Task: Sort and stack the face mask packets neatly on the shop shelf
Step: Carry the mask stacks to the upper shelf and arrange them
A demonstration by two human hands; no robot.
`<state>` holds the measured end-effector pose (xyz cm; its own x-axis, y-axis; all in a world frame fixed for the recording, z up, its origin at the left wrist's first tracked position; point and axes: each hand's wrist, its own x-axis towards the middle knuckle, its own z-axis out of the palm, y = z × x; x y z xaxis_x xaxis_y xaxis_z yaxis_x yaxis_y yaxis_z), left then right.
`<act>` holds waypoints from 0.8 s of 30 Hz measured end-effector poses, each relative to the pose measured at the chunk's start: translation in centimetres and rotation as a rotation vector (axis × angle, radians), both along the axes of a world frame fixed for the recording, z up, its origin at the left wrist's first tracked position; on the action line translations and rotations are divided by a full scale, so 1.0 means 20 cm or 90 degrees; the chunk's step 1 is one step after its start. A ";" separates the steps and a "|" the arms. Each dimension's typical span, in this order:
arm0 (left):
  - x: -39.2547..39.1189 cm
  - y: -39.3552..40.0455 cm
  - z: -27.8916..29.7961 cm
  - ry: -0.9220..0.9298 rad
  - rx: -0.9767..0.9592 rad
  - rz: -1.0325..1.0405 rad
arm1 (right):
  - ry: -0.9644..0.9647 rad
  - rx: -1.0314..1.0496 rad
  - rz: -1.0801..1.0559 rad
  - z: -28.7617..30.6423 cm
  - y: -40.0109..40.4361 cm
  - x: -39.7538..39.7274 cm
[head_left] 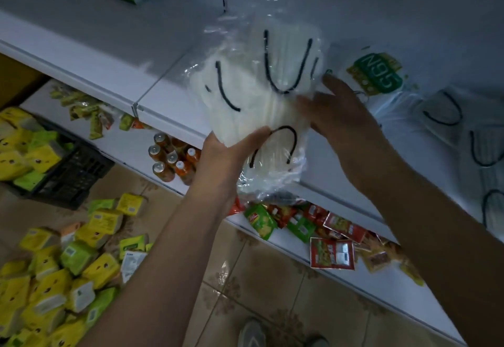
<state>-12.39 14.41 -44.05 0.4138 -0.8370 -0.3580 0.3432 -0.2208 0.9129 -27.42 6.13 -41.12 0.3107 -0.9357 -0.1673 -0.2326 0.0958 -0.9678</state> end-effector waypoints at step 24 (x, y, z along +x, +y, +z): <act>-0.27 0.81 0.87 -0.132 -0.014 -0.186 | 0.007 -0.058 0.191 0.96 0.73 -0.13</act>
